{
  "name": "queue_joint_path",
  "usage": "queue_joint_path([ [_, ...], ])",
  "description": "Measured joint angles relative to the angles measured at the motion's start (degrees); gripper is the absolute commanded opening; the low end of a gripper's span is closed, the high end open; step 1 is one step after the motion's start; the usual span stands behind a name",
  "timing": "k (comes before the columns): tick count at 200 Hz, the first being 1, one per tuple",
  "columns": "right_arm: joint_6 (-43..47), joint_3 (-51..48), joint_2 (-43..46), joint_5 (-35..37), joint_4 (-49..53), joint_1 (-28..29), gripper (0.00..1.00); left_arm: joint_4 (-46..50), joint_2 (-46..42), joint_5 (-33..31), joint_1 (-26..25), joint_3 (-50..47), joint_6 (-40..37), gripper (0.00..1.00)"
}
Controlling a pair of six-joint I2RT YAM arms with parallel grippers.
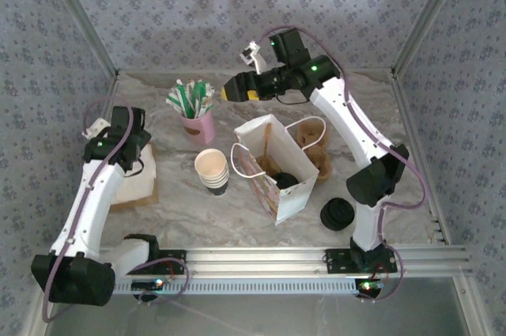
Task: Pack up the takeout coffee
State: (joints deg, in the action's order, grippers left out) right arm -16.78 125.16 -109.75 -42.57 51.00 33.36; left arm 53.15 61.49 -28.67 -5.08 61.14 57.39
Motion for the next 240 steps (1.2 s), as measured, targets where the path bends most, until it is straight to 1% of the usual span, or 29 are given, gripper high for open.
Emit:
queue_joint_path([
  [30, 2.99, 6.62, -3.06, 3.72, 4.35, 4.83, 0.91, 0.07, 0.81, -0.11, 3.1, -3.17, 3.17, 0.94],
  [68, 4.68, 12.2, -7.48, 6.99, 8.7, 9.86, 0.91, -0.68, 5.51, 0.57, 8.11, -5.25, 4.61, 0.9],
  [92, 4.83, 15.65, -10.54, 8.31, 11.26, 10.99, 0.9, -1.25, 9.53, 1.42, 10.69, -5.46, 4.17, 0.89],
  [121, 4.83, 19.67, -13.51, 9.64, 14.12, 11.76, 0.9, -2.84, 14.38, 2.56, 12.5, -5.46, 2.82, 0.88],
  [169, 4.79, 20.65, -14.56, 10.73, 15.28, 12.33, 0.89, -6.64, 22.05, 5.51, 15.34, -5.46, -0.74, 0.83],
  [205, 4.85, 20.7, -14.56, 12.63, 14.86, 13.73, 0.88, -9.81, 26.43, 7.78, 15.63, -5.2, -3.89, 0.75],
  [240, 4.85, 20.72, -15.08, 13.94, 13.94, 15.87, 0.88, -12.31, 28.81, 9.46, 16.31, -3.78, -5.77, 0.67],
])
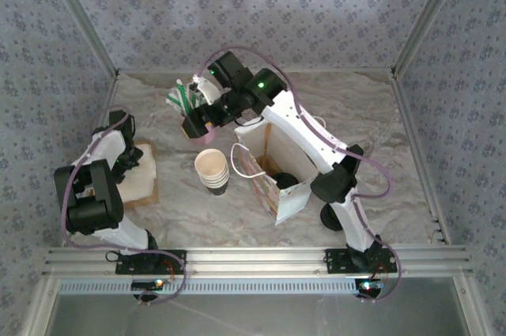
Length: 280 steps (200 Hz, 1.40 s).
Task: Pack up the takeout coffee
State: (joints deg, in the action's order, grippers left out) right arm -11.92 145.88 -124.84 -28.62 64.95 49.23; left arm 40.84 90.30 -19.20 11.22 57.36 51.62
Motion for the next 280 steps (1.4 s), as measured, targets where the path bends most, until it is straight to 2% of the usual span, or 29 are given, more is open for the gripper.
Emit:
queue_joint_path([
  [21, 0.0, 0.0, -0.28, 0.2, -0.11, 0.42, 0.88, -0.83, 0.61, 0.46, 0.15, 0.81, -0.79, 0.62],
  [96, -0.02, 0.0, -0.96, 0.42, -0.5, 0.37, 0.88, -1.51, 0.76, 0.74, 0.15, 0.79, -1.25, 0.69],
  [199, -0.02, -0.24, -0.96, 0.39, -0.87, 0.37, 0.88, -3.89, 2.78, 2.78, 2.67, -1.27, -1.7, 0.63],
  [222, -0.04, -0.24, -0.96, 0.39, -0.96, 0.37, 0.88, -4.98, 3.72, 3.39, 2.69, -1.51, -2.12, 0.59],
  [280, -0.04, -0.24, -0.96, 0.39, -1.36, 0.37, 0.88, -6.43, 4.42, 4.76, 3.15, -1.51, -3.43, 0.42],
])
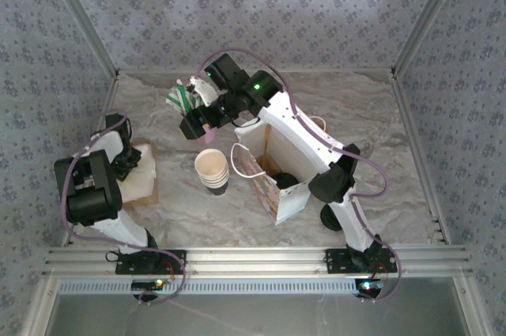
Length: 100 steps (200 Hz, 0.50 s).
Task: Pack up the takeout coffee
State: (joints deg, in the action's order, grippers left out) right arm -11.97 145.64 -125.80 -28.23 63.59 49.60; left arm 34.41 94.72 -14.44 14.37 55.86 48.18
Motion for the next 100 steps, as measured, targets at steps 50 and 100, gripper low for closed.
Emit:
queue_joint_path([
  [50, 0.0, -0.37, 0.0, 0.0, 0.0, 0.0, 0.88, 0.11, -0.9, 0.09, 0.17, 0.0, -0.31, 0.31],
  [100, 0.0, -0.44, 0.0, 0.0, 0.0, 0.0, 0.88, 0.72, -3.15, 0.04, 0.26, 0.0, -0.42, 0.28],
])
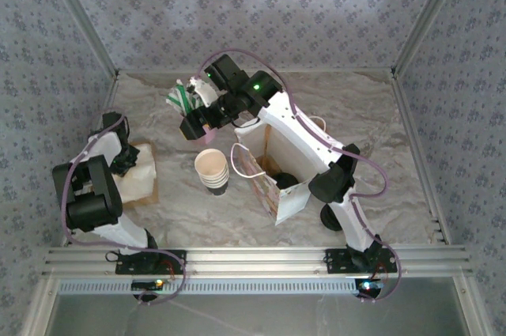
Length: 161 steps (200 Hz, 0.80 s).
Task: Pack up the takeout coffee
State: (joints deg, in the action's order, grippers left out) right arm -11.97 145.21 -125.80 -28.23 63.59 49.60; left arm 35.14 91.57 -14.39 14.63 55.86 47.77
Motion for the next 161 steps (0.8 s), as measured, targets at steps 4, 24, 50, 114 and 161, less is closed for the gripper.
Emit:
queue_joint_path([
  [4, 0.0, 0.0, 0.0, 0.0, 0.0, 0.0, 0.88, 0.15, -0.13, -0.02, 0.0, 0.0, 0.0, 0.28],
  [24, 0.0, 0.0, 0.0, 0.0, 0.0, 0.0, 0.88, 0.66, -0.74, -0.17, 0.0, 0.0, -0.15, 0.23],
  [50, 0.0, 0.0, 0.0, 0.0, 0.0, 0.0, 0.88, 0.87, -1.29, -0.17, 0.0, 0.0, -0.24, 0.24],
  [114, 0.0, -0.2, 0.0, 0.0, 0.0, 0.04, 0.88, 1.16, -2.34, -0.2, 0.0, 0.0, -0.39, 0.31],
  [161, 0.0, -0.22, 0.0, 0.0, 0.0, 0.17, 0.87, 1.31, -2.6, -0.2, 0.0, 0.0, -0.55, 0.24],
])
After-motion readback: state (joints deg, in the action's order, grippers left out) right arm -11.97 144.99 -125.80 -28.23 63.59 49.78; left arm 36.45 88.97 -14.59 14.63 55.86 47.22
